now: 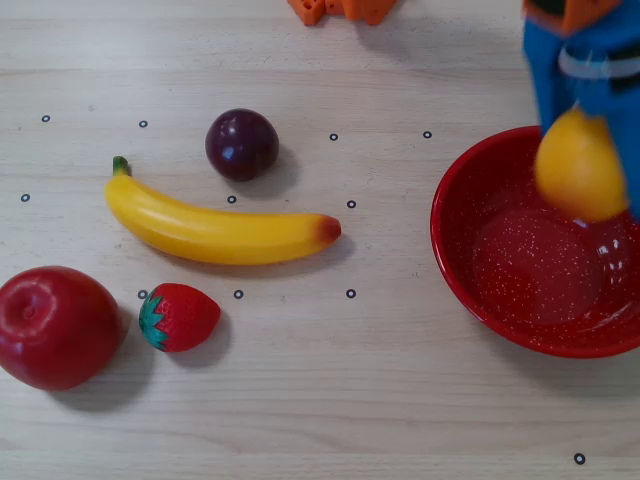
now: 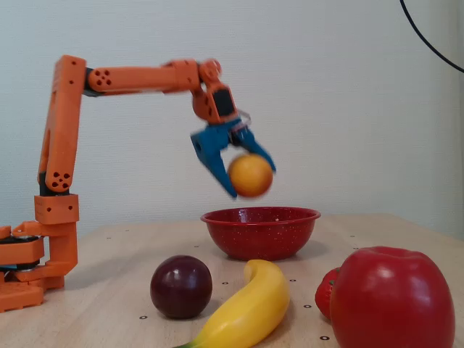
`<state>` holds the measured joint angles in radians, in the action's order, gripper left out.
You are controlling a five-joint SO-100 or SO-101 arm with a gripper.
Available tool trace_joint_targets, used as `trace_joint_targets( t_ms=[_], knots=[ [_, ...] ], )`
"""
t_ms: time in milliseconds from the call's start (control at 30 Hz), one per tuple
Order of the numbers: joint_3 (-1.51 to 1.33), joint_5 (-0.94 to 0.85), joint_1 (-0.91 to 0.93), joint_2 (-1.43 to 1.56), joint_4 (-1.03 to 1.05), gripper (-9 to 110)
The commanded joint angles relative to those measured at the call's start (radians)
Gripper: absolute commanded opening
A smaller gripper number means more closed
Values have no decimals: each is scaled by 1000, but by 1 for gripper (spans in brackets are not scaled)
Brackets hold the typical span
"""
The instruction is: Put the peach in the red bowl.
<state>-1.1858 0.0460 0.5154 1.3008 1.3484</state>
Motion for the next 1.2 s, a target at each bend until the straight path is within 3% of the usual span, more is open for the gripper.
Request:
trace_joint_targets(
  t_ms=[0,233,367,500,900,1067,1167],
  knots=[
    [40,32,-25,35,-34,22],
    [-20,31,-43,-40,-72,23],
    [-49,40,-40,-64,-57,47],
    [-54,49,-38,-74,-60,51],
    [83,-20,-46,35,-29,46],
    [137,-63,-61,150,38,39],
    [130,-86,-75,238,75,29]
  ],
)
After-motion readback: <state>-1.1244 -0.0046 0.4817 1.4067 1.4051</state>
